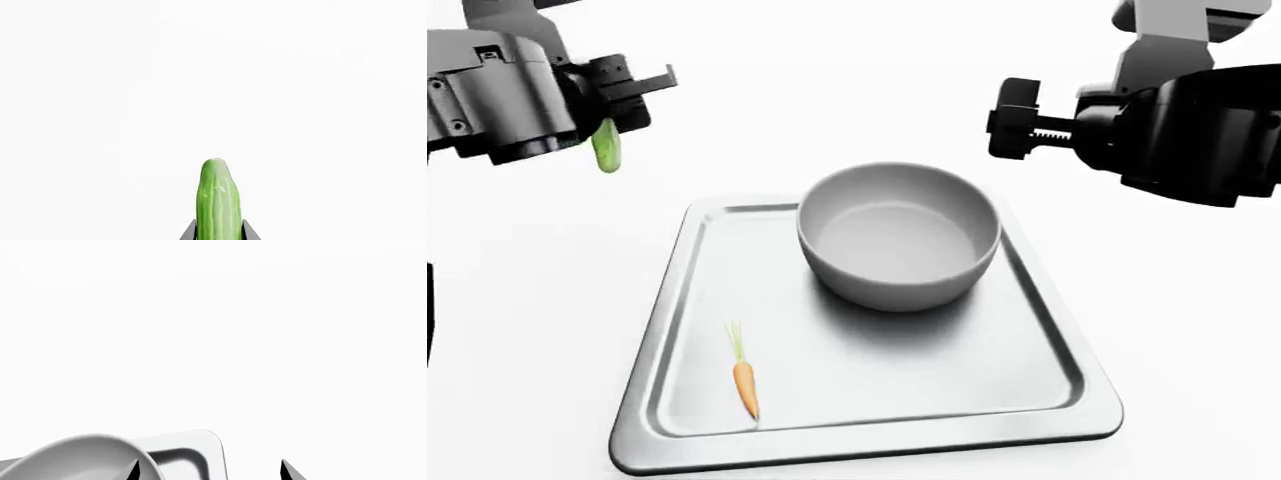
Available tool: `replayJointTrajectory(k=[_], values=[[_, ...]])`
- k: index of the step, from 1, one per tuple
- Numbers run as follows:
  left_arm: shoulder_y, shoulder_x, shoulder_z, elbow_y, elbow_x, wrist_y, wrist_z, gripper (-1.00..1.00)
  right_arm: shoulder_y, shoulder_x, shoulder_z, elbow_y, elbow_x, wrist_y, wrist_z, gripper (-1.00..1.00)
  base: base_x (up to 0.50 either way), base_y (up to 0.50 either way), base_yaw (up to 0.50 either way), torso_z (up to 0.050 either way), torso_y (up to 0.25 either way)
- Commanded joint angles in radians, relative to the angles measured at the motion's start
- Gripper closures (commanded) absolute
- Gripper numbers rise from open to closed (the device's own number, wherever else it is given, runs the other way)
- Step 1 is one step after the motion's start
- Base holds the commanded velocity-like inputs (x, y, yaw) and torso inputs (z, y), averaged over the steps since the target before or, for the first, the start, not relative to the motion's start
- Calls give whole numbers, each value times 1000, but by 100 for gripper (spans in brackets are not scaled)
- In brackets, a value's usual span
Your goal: Place the two vegetables and bowl onto the tray for setting up a vegetable dip station.
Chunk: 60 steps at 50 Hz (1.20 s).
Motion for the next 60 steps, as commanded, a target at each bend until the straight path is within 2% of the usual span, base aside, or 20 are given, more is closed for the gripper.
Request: replayJointTrajectory(k=[1,14,21,60], values=[[115,-35,-55,319,-224,-103,-188,100,5,3,10,-6,-4,7,8,-100,0,0,0,0,0],[226,0,-63,523,-494,-76,-377,100,3,11,22,-6,-5,9,12,-100,0,0,0,0,0],[233,22,-48,557,-553,-51,-409,100,-1,9,25,-2,-8,13,11,-100,0,0,0,0,0],[305,5,4,615,-530,-2,-376,100,-18,8,46,3,-20,25,17,-100,0,0,0,0,0]])
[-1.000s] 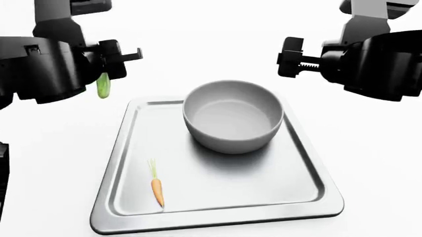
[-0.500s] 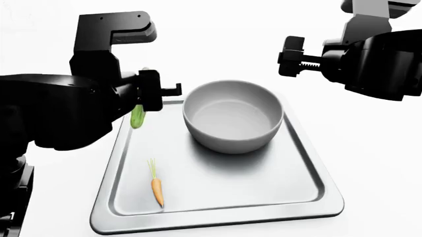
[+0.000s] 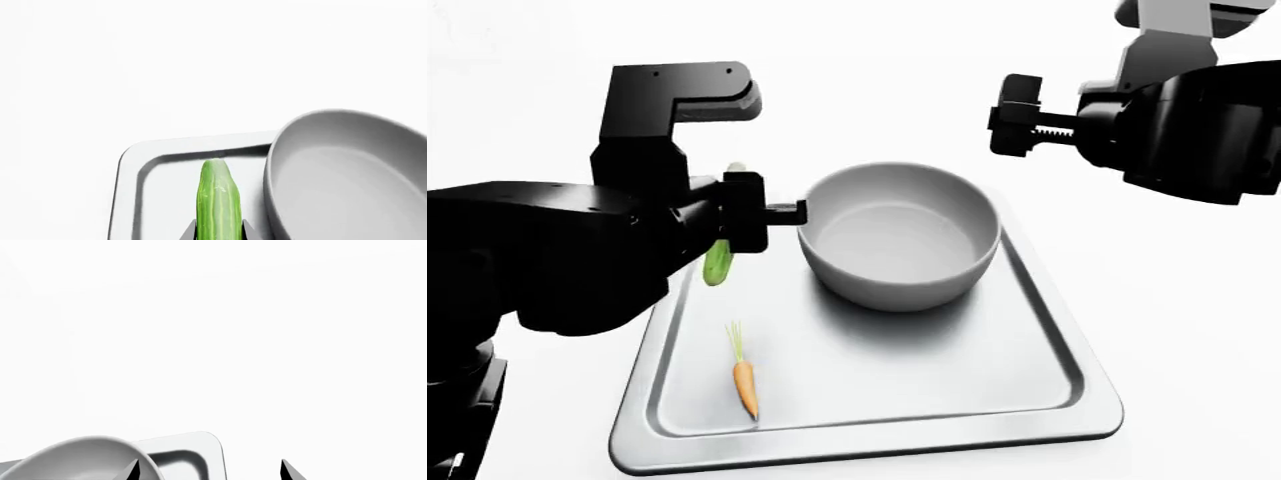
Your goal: Place the two vegetables and bowl onto the tray for setting up a vegetable dip station.
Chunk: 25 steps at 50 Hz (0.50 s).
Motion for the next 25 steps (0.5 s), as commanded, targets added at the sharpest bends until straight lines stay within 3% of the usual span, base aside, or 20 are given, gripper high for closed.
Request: replayJointTrajectory(k=[1,25], values=[[14,-10,8,18,-10,19,0,100,-6,0,6,1,-4,4,1,-100,0,0,0,0,0],[78,-31,-25,38,-17,97,38,100,-16,1,20,3,-7,10,7,-100,0,0,0,0,0]])
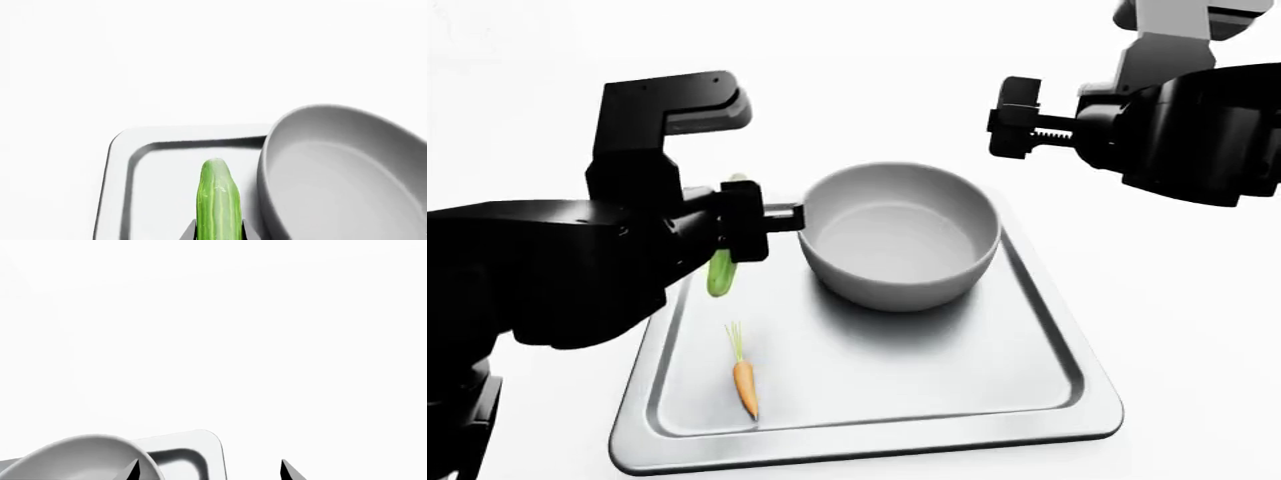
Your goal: Place the two vegetables and bowl onto the tray for setting up a vegetable dip station.
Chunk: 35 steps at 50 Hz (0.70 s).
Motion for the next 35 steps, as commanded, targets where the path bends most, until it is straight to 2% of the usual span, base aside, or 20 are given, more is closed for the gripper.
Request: replayJointTrajectory(k=[1,35], values=[[28,-9,-11,2,4,35,20,100,-4,0,7,1,-2,4,3,-100,0,0,0,0,0],[61,-34,21,-7,37,45,52,100,-16,1,27,3,-12,14,7,-100,0,0,0,0,0]])
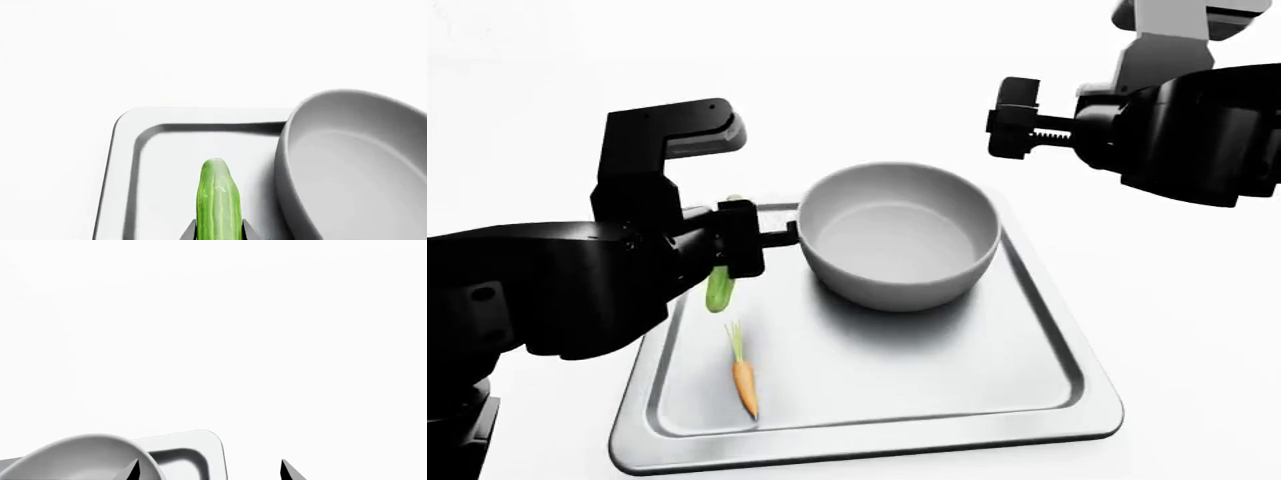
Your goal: Place the two vegetables and bowl onto the tray for setting up a vegetable dip station.
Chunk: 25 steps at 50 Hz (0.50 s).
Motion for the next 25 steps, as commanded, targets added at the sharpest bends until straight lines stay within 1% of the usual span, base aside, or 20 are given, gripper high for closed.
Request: replayJointTrajectory(k=[1,6,7,25], values=[[3,-9,6,-2,2,10,6,100,-6,0,6,2,-3,3,0,-100,0,0,0,0,0],[1,-12,9,-3,4,11,9,100,-5,1,10,-1,-4,5,3,-100,0,0,0,0,0],[2,-12,10,-4,6,12,12,-100,-6,1,10,1,-4,6,3,-100,0,0,0,0,0],[-12,-22,11,7,-6,25,7,-100,-11,2,20,2,-9,12,6,-100,0,0,0,0,0]])
